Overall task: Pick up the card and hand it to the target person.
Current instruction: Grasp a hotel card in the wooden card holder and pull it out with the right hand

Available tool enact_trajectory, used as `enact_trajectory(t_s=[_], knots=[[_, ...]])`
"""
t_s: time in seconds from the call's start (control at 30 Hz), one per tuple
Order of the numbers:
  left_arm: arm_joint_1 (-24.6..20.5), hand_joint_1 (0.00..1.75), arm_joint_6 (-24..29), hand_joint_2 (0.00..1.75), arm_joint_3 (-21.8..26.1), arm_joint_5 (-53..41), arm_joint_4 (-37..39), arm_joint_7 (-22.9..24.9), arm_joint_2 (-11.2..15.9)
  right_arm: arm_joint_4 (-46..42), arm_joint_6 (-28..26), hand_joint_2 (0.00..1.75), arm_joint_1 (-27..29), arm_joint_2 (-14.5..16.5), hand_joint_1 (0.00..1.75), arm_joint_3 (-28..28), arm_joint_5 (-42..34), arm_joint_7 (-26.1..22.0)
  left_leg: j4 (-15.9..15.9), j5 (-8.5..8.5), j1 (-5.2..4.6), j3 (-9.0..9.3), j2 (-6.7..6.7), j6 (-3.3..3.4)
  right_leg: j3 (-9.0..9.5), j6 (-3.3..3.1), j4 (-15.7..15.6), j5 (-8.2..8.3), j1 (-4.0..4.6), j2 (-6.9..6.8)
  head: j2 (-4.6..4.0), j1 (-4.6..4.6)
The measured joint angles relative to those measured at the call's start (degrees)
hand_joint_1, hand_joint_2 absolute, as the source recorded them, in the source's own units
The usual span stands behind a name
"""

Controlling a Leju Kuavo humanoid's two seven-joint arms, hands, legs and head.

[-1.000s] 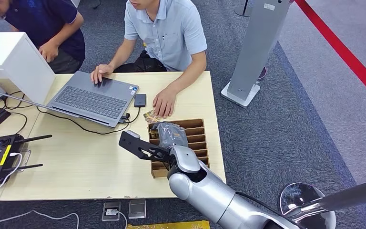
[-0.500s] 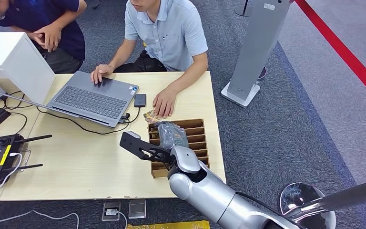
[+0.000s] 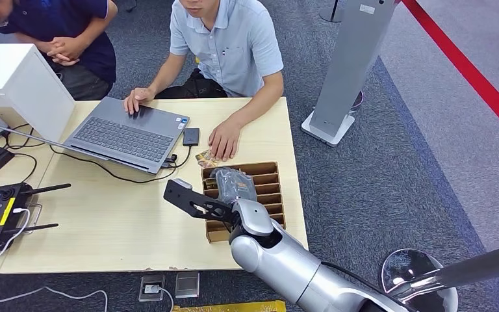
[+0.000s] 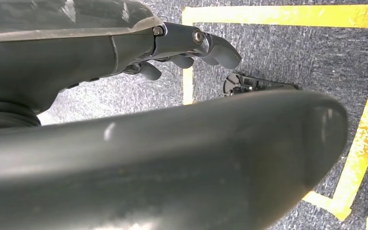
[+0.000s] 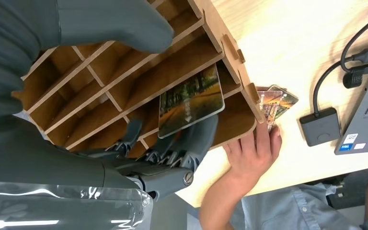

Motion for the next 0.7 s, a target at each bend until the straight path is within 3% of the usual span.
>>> enact_trajectory(t_s=[0.33,0.57,0.7], knots=[[0.00,0.00,-0.04,0.00,-0.01,0.00,0.00,0.04,0.00,0.00,-0.07,1.75,-0.03,-0.02,0.77,-0.02,0.03,0.00,0.00,0.00,0.00,0.00,0.00,0.00,0.00,0.00,0.00,0.00,0.00,0.00,0.00,0.00],[0.00,0.00,-0.07,0.00,-0.03,-0.01,0.00,0.06,0.00,-0.02,-0.56,1.75,-0.04,-0.10,1.33,-0.02,0.07,0.00,0.00,0.00,0.00,0.00,0.00,0.00,0.00,0.00,0.00,0.00,0.00,0.00,0.00,0.00],[0.00,0.00,-0.08,0.00,-0.04,-0.05,0.00,0.06,0.00,-0.02,-0.88,1.75,-0.03,-0.19,1.38,0.01,-0.31,0.00,0.00,0.00,0.00,-0.01,0.00,0.00,-0.01,0.00,0.00,0.00,0.00,0.00,0.00,0.02]])
